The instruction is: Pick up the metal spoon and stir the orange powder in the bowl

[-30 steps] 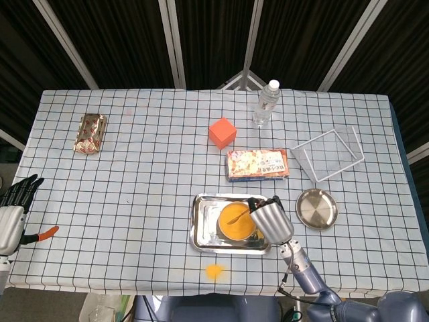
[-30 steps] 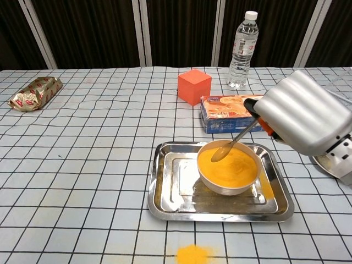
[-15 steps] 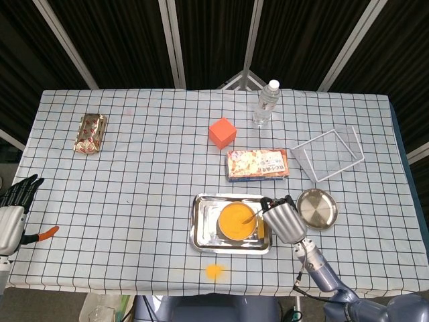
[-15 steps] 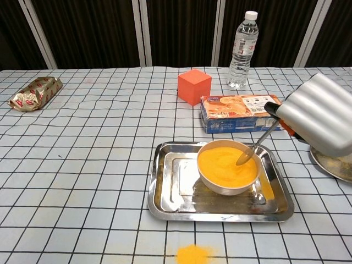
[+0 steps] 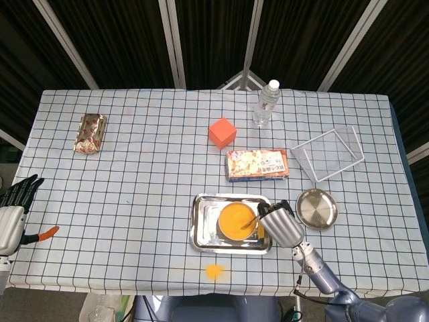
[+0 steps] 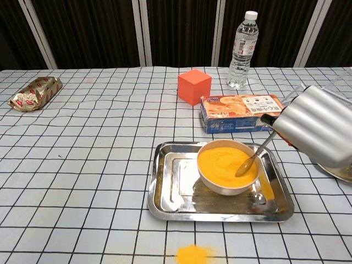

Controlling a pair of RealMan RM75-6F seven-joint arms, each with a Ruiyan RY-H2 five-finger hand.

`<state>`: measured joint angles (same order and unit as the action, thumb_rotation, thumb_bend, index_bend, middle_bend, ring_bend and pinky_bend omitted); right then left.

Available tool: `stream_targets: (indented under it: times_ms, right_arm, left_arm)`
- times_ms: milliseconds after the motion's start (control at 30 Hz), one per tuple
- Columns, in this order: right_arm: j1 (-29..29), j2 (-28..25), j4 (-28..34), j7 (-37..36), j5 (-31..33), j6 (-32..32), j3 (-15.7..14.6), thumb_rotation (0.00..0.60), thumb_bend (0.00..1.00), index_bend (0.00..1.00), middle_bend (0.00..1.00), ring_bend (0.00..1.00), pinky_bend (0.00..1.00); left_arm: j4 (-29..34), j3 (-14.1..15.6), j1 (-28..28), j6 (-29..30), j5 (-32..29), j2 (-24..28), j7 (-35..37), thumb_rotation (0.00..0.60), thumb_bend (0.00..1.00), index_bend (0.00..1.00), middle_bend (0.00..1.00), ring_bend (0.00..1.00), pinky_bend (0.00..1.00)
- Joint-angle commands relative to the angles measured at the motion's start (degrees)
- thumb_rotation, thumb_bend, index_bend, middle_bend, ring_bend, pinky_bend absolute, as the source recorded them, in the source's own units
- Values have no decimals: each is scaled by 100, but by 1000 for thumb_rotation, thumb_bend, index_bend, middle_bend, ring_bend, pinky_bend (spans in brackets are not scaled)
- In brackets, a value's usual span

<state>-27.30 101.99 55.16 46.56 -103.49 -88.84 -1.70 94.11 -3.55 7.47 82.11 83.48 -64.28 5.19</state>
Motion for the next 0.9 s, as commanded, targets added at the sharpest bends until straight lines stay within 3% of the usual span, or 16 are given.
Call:
stream_targets:
  times_ms: [33, 900]
  right_arm:
    - [13, -4, 46, 41, -32, 42, -18, 600, 744, 807, 1000, 1000, 974]
    - [-189, 392, 27, -36, 338, 412, 601, 600, 743, 813, 1000, 1000, 974]
  left_arm:
    - [-1, 1, -1, 0, -1, 0, 0, 600, 0, 0, 0, 0, 0]
    - [16, -11, 17, -65, -49, 32, 76, 600, 0, 0, 0, 0, 0]
